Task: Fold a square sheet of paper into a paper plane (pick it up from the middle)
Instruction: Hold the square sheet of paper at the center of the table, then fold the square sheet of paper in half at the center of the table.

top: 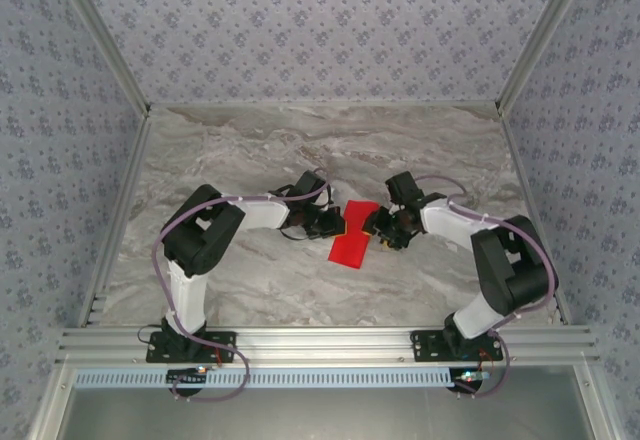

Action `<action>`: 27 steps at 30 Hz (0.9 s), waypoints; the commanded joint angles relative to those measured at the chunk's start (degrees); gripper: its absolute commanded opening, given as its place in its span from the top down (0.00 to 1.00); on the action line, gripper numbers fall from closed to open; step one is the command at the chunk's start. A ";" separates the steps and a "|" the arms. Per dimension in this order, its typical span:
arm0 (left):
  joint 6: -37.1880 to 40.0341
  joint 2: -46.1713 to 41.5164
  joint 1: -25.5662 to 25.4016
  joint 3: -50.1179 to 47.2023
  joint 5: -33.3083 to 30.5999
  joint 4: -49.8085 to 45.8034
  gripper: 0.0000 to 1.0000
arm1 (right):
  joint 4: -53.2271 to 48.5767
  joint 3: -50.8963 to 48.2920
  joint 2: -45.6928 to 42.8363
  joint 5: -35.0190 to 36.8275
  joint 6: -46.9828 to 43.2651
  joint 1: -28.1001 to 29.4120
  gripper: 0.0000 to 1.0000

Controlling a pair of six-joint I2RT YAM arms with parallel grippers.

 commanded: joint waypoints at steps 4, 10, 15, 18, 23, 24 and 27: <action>0.96 4.29 -0.84 -3.95 -7.08 -8.86 0.95 | 2.00 0.52 -4.64 -0.07 -4.98 1.09 0.66; 0.05 4.45 -0.92 -4.26 -8.35 -8.82 0.98 | 5.10 4.18 -1.73 0.32 -6.35 5.76 0.94; -0.34 4.80 -1.07 -4.28 -8.84 -9.00 1.00 | 7.70 4.17 2.43 -0.24 -5.21 6.11 0.99; -0.57 5.06 -1.19 -4.00 -9.10 -9.59 1.00 | 8.66 3.74 4.57 -0.98 -4.95 6.19 1.00; -0.77 5.25 -1.25 -3.79 -9.71 -10.88 1.00 | 9.10 2.57 6.24 -1.87 -5.46 5.94 1.00; -0.92 5.30 -1.25 -3.83 -9.84 -11.15 1.00 | 9.02 2.10 6.12 -1.84 -5.67 5.72 1.00; -1.31 5.38 -1.20 -4.02 -10.32 -11.80 1.00 | 9.11 0.19 5.84 -2.02 -6.55 4.62 1.00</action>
